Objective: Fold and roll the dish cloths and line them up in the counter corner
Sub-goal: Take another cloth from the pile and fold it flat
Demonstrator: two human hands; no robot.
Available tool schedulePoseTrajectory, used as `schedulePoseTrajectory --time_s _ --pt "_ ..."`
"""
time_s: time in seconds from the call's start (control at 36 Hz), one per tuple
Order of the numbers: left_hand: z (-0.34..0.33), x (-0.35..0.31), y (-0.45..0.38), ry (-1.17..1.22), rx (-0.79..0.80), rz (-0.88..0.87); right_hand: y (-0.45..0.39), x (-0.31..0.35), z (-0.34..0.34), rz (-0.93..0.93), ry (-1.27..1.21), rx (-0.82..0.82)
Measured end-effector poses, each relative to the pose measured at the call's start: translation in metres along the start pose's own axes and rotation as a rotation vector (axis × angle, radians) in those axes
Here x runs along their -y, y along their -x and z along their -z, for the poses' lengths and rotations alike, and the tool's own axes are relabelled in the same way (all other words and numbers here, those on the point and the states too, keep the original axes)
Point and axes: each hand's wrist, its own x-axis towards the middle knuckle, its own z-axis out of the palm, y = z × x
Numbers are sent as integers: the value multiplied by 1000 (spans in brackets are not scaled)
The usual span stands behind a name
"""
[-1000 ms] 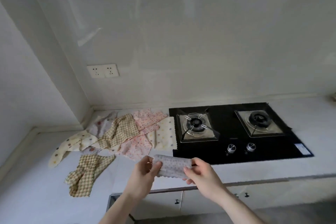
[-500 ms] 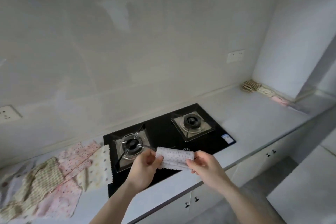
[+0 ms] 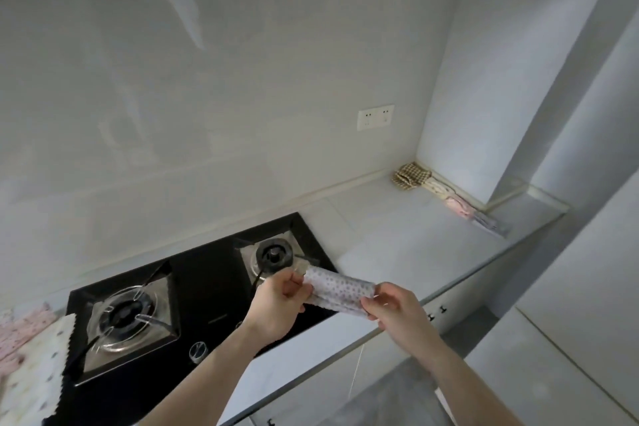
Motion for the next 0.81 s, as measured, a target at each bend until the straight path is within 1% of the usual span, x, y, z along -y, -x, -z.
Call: schedulePoseTrajectory --time_s 0.22,0.31,0.39,0.44,0.53,0.58,0.64,0.81 --pt "-56 -30 -104 -99 73 -1 -66 -30 61 -59 -26 -98" --pt "-78 -39 -139 -119 116 7 -92 -47 76 -137 -54 -119" --pt "-87 -49 -147 -115 119 27 -101 -51 85 -220 -68 -146" --pt "-126 -65 -216 -131 188 19 -152 -67 125 -288 -105 -247" --pt "-126 -73 -232 -174 222 16 -159 -62 129 -298 -115 -244" --pt "-127 -71 -237 -219 208 17 -161 -65 125 -314 -163 -248" --pt "-134 -72 -250 -234 227 44 -167 -69 128 -349 -229 -264" --pt "-152 -82 -305 -265 207 48 -228 -86 162 -433 -357 -313"
